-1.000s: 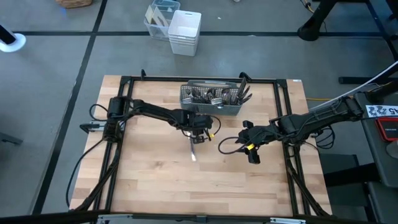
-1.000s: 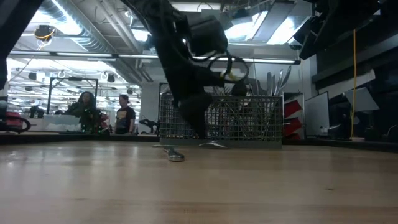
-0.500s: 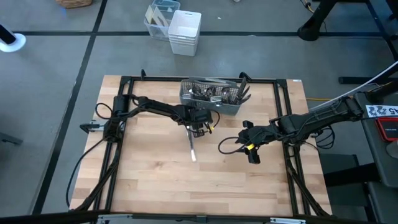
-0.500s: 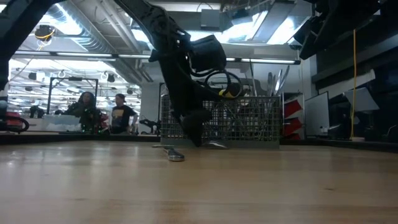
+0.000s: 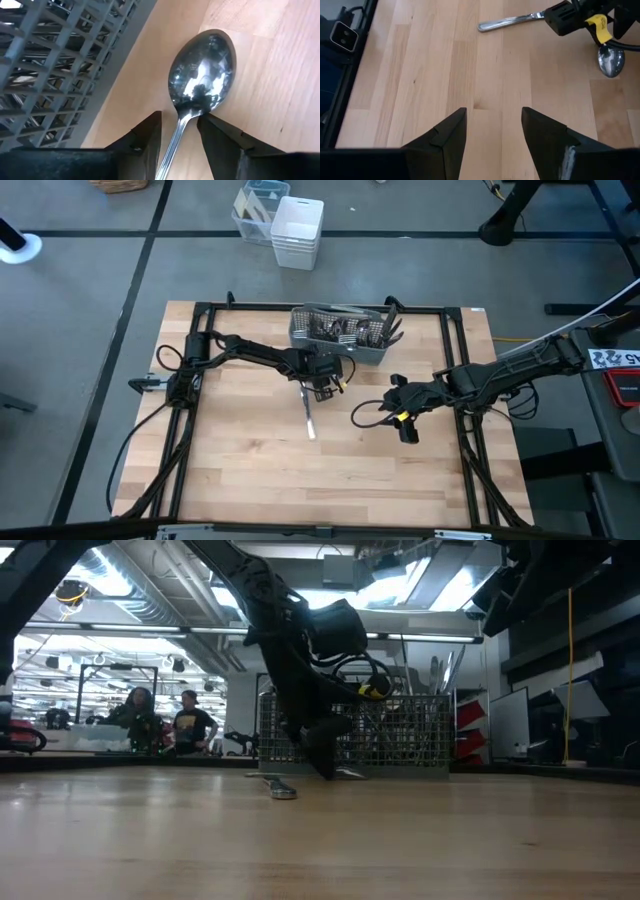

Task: Sort silverware
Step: Put the spoon into the silverware rack

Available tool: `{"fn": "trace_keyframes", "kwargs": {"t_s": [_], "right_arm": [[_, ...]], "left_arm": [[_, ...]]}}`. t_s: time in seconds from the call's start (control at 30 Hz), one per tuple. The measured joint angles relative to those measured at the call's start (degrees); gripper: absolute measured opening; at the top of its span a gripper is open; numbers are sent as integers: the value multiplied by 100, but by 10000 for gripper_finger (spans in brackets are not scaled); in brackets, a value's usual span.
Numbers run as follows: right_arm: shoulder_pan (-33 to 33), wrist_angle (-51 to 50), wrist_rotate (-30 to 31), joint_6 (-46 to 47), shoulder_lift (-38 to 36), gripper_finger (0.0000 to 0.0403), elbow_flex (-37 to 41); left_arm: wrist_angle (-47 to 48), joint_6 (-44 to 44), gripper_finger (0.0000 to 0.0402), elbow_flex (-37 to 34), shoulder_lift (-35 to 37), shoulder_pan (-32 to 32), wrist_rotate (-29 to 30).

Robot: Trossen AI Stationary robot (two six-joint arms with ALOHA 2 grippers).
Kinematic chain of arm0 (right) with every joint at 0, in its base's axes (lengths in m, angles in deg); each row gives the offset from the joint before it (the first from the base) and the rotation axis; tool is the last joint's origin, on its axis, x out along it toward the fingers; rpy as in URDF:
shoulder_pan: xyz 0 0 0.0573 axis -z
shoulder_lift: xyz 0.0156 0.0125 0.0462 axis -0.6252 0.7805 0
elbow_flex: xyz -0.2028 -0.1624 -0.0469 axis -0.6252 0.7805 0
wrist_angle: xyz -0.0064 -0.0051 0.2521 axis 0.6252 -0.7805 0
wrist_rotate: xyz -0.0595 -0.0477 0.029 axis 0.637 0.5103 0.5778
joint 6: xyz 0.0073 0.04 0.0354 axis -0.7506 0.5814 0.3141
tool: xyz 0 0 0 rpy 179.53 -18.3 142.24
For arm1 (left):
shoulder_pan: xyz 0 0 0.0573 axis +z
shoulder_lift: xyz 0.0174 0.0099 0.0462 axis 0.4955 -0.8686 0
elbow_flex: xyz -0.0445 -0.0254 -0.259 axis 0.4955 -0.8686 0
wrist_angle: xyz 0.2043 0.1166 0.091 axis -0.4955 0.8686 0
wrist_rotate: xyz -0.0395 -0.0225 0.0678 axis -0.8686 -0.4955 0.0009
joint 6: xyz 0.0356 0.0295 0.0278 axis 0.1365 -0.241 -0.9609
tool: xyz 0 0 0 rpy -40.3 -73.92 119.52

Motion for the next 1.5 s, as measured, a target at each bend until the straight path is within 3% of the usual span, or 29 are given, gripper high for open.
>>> {"fn": "trace_keyframes", "kwargs": {"t_s": [0.37, 0.7, 1.03, 1.5], "right_arm": [[0, 6, 2, 0, 0, 193, 0], [1, 50, 148, 0, 0, 193, 0], [0, -292, 553, -2, -38, 193, -463], [0, -1578, 1117, 10, -278, 193, -820]], "left_arm": [[24, 34, 12, -7, -7, -71, -85], [49, 44, 7, -20, 126, -296, -119], [-98, 120, 3, -31, 814, -451, -187], [-2217, 261, 2, -15, 1479, -453, -973]]}}
